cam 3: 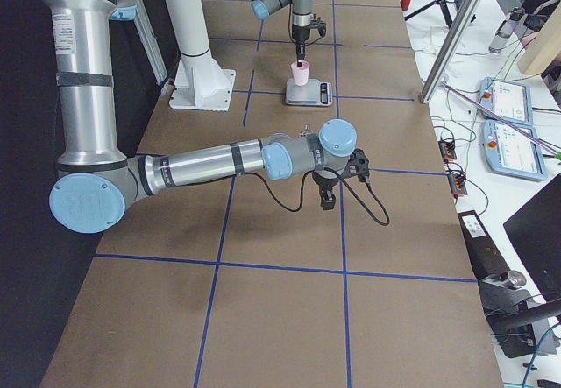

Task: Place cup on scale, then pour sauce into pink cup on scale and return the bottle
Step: 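Grasp the pink cup with the left gripper and lift it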

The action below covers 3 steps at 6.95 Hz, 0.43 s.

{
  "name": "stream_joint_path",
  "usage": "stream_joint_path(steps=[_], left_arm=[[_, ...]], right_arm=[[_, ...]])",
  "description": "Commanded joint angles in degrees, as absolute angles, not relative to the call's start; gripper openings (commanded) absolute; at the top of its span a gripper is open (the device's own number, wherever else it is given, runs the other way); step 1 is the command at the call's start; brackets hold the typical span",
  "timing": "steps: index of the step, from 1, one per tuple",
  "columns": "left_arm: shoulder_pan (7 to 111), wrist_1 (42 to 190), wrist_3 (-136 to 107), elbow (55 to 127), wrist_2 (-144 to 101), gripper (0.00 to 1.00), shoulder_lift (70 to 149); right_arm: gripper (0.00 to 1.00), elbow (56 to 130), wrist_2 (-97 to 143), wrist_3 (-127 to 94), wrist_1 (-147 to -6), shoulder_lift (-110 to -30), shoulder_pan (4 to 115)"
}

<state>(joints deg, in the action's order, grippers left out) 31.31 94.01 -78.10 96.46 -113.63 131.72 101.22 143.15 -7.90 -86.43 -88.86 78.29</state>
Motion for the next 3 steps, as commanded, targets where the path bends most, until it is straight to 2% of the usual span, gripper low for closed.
stream_joint_path(steps=[1,3], left_arm=[[30.94,93.96,-78.22,95.72,-113.29,0.00,133.67],[30.94,94.04,-78.13,94.49,-111.28,0.00,133.86]], right_arm=[[1.00,101.69,143.17,-8.09,-86.31,-88.95,78.22],[1.00,102.04,143.17,-8.09,-86.31,-89.03,78.22]])
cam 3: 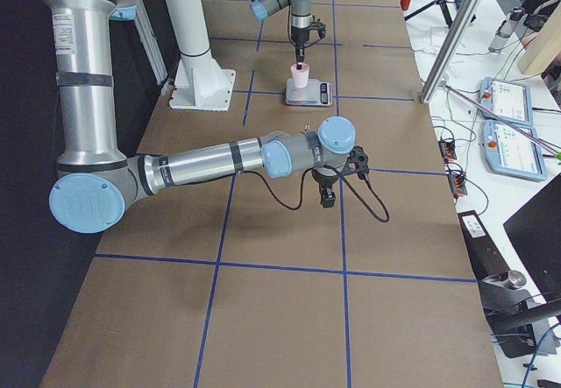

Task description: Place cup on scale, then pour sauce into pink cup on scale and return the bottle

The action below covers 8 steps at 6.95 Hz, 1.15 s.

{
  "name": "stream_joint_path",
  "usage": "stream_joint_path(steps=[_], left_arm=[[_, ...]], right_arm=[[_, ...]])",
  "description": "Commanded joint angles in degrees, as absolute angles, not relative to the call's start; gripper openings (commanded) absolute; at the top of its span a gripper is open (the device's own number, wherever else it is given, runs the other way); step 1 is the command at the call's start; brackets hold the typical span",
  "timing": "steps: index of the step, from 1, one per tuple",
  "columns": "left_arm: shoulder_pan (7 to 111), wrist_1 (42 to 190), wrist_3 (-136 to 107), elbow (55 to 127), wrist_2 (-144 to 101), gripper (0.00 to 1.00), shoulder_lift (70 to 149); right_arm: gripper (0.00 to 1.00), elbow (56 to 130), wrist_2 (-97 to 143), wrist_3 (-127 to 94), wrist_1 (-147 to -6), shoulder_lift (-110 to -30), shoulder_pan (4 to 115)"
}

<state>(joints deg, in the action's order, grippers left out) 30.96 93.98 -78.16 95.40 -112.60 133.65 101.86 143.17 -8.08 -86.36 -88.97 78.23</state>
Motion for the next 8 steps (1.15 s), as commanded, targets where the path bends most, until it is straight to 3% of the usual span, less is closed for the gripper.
stream_joint_path(steps=[1,5,6,8], left_arm=[[30.94,94.13,-77.96,93.53,-111.18,0.00,134.81],[30.94,94.22,-77.61,91.14,-111.09,0.00,136.14],[30.94,94.22,-77.52,91.06,-111.09,0.05,136.06],[31.02,94.22,-77.43,91.05,-111.18,0.32,135.88]], right_arm=[[1.00,102.04,143.09,-8.00,-86.31,-89.03,78.22],[1.00,102.13,143.00,-7.91,-86.22,-88.95,78.22],[1.00,102.04,143.00,-8.00,-85.09,-89.03,78.22],[1.00,101.95,143.00,-8.00,-84.12,-88.95,77.09]])
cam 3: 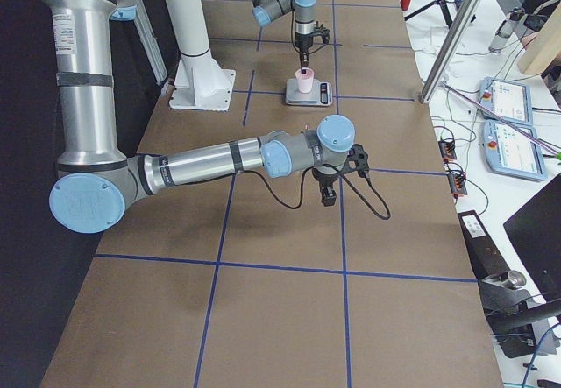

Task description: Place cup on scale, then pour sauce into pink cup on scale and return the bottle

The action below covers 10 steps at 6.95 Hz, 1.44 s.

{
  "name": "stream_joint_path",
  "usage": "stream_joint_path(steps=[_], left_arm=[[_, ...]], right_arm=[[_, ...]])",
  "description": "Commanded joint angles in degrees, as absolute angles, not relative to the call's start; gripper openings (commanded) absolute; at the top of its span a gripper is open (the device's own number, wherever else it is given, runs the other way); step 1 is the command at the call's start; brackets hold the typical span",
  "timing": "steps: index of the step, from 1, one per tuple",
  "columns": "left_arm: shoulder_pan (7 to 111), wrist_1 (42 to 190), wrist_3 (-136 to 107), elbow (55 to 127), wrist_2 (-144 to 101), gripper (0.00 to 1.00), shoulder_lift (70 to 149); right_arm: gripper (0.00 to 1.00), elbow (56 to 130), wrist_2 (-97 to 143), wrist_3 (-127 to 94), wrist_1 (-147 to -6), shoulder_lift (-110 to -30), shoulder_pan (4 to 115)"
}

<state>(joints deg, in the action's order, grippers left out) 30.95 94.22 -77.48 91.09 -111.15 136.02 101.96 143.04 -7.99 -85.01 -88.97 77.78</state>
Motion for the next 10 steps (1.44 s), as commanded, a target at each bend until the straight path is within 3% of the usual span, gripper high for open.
stream_joint_path(steps=[1,3,7,10], left_arm=[[31.03,94.13,-77.34,91.58,-111.18,0.37,135.97],[33.55,93.87,-77.34,97.69,-111.44,0.37,135.53],[36.47,93.69,-77.34,98.61,-111.71,0.37,134.38],[37.70,94.47,-77.34,100.97,-111.62,0.42,133.25]], right_arm=[[1.00,101.95,143.00,-8.35,-83.33,-89.03,76.82],[1.00,103.26,142.74,-14.19,-78.18,-89.29,74.89],[1.00,107.91,137.85,-52.16,-46.28,-99.39,62.88],[1.00,118.54,115.67,-61.70,-46.05,-103.87,44.98]])
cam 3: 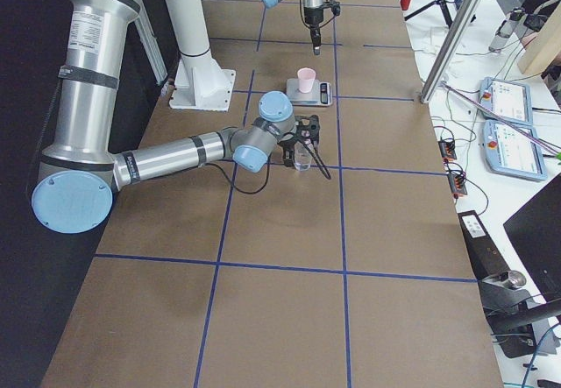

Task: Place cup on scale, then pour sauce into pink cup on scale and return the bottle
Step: 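Release the cup and raise the left gripper while the right reaches for the bottle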

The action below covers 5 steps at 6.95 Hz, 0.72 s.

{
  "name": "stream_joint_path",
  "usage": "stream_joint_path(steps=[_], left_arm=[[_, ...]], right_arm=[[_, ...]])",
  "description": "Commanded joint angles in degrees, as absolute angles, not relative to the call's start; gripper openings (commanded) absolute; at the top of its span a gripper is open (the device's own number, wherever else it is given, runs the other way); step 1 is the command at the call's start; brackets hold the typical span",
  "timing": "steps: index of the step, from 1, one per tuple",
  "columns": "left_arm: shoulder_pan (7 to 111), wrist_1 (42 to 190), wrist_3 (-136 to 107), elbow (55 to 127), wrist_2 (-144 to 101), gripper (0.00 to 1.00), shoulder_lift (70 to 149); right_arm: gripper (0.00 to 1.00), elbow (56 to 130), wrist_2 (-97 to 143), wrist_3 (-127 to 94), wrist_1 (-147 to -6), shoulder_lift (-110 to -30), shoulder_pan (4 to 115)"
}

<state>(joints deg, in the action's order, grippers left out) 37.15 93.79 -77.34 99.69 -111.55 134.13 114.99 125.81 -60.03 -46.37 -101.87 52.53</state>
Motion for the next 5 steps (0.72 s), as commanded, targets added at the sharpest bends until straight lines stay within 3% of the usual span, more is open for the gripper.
stream_joint_path(steps=[1,3,5], left_arm=[[38.14,94.57,-77.34,101.60,-111.62,0.42,133.07],[38.49,94.66,-77.34,101.78,-111.71,0.43,132.71],[39.28,94.66,-77.34,101.78,-111.71,0.43,132.63]], right_arm=[[1.00,119.09,104.53,-61.70,-46.05,-104.15,37.86],[1.00,119.44,82.70,-66.83,-46.14,-104.06,25.36],[1.00,119.36,70.62,-71.26,-46.41,-104.32,19.71]])
